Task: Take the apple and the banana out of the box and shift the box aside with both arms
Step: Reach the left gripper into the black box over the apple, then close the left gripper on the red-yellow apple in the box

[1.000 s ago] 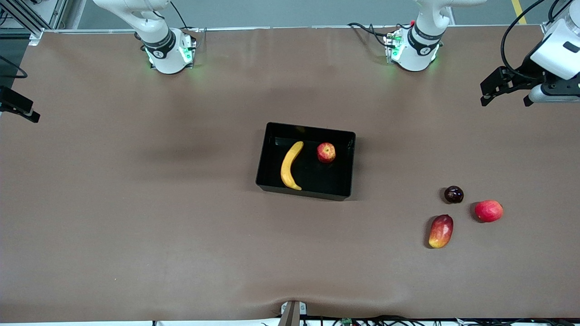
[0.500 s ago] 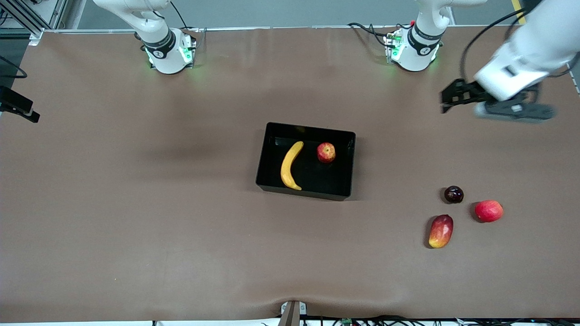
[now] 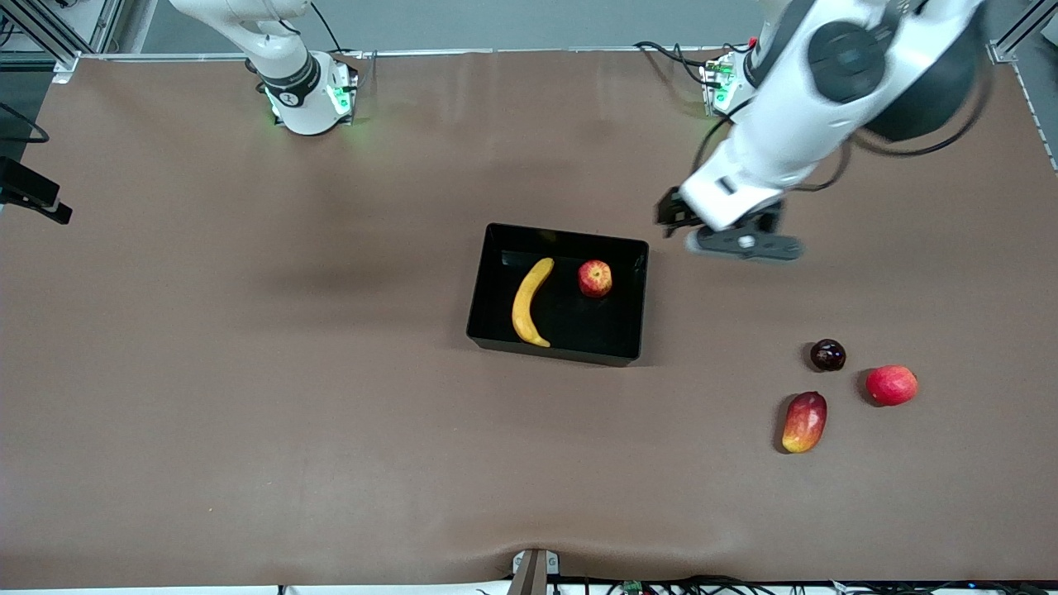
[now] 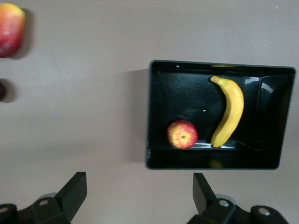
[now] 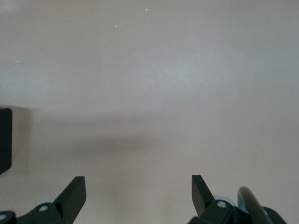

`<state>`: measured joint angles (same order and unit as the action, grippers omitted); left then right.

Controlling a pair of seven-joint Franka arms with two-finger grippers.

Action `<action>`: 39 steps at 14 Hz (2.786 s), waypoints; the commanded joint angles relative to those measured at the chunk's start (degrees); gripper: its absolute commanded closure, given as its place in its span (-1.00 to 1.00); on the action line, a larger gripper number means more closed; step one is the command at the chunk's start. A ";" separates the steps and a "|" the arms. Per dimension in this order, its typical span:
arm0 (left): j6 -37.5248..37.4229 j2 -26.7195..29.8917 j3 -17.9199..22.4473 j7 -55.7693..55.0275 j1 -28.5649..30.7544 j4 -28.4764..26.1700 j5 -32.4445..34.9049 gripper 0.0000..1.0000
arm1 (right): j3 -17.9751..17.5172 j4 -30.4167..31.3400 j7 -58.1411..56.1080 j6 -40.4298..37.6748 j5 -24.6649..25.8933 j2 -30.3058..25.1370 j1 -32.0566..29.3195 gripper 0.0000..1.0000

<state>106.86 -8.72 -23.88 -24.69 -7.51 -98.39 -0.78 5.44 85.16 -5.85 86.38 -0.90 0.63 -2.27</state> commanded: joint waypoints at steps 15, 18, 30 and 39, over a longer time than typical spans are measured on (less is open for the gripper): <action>24.71 -21.06 -0.38 -22.60 -11.65 -9.10 15.89 -1.00 | -0.52 -0.87 0.66 -0.15 0.19 0.34 0.16 -1.00; 24.98 -22.39 -0.38 -22.60 -11.83 -9.10 16.42 -1.00 | -0.52 -0.87 0.57 -0.15 0.11 0.25 -0.02 -1.00; 26.91 -24.94 -0.38 -22.95 -11.74 -8.23 19.94 0.83 | -0.52 -0.87 0.13 -0.07 0.28 0.52 0.16 -1.00; 7.25 -19.67 -1.17 -19.36 -10.43 7.74 18.80 1.00 | -0.43 -1.31 -0.13 0.99 1.07 0.61 0.07 -1.00</action>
<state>119.98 -28.67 -24.57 -45.86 -18.81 -96.14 17.90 5.13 85.16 -5.88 87.41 -0.86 0.68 -2.07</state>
